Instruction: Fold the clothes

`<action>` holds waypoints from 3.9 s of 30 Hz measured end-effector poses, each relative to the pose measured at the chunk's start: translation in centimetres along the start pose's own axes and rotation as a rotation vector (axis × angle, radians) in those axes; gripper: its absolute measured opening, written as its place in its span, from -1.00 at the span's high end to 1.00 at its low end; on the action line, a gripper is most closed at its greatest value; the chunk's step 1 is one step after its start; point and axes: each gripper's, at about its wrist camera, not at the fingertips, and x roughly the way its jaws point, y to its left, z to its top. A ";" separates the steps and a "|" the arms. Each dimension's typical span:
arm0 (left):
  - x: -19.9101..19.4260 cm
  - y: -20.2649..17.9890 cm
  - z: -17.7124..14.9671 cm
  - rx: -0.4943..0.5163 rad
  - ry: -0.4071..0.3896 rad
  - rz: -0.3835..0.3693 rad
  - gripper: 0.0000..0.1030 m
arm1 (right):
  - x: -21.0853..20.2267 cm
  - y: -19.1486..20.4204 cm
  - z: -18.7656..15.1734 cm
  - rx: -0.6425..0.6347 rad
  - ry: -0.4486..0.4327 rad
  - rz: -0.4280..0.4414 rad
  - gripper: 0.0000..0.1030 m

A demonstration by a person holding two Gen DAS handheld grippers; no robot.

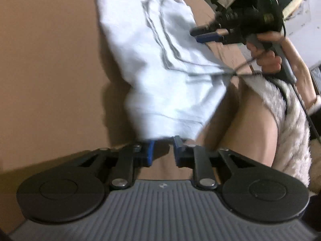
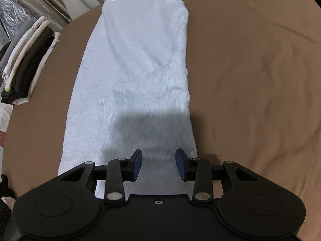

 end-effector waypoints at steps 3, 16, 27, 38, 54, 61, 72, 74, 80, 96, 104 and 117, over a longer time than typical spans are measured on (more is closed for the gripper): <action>-0.7 -0.3 0.0 0.022 -0.043 -0.002 0.64 | -0.6 -0.3 0.6 0.018 -0.047 0.020 0.09; -6.0 3.1 4.2 -0.023 -0.247 -0.055 -0.44 | -0.6 -6.1 3.8 0.157 0.012 0.325 -0.21; 2.2 6.3 3.6 -0.343 -0.205 -0.244 -0.73 | 3.6 -7.7 3.3 -0.026 0.312 0.495 -0.21; 1.1 0.0 4.1 -0.073 -0.287 -0.141 0.76 | 2.7 -4.5 2.4 -0.273 0.309 0.627 0.42; 1.5 -1.3 4.5 -0.030 -0.306 -0.082 0.83 | 3.4 -0.5 2.9 -0.308 0.364 0.455 0.68; -6.4 -2.9 4.6 0.005 -0.494 -0.099 0.84 | -3.5 2.4 2.7 -0.209 0.184 0.519 0.72; -14.9 -5.3 -4.2 0.017 -0.525 -0.066 0.84 | -6.0 7.8 -5.4 -0.114 0.191 0.544 0.73; -17.1 -5.6 -6.4 -0.026 -0.541 -0.080 0.84 | -6.7 8.3 -7.4 -0.121 0.213 0.543 0.73; -21.0 -6.8 -9.5 -0.080 -0.557 -0.070 0.84 | -10.4 12.9 -11.7 -0.153 0.242 0.674 0.72; -11.8 2.8 7.2 -0.032 -0.433 0.108 0.82 | 1.9 8.2 1.5 0.499 0.277 0.621 0.67; -6.5 8.6 10.1 -0.109 -0.407 0.051 0.82 | 8.8 2.8 3.4 0.781 0.214 0.582 0.69; -3.4 12.9 16.1 -0.301 -0.384 -0.102 0.82 | 9.8 1.6 5.3 0.808 0.137 0.605 0.69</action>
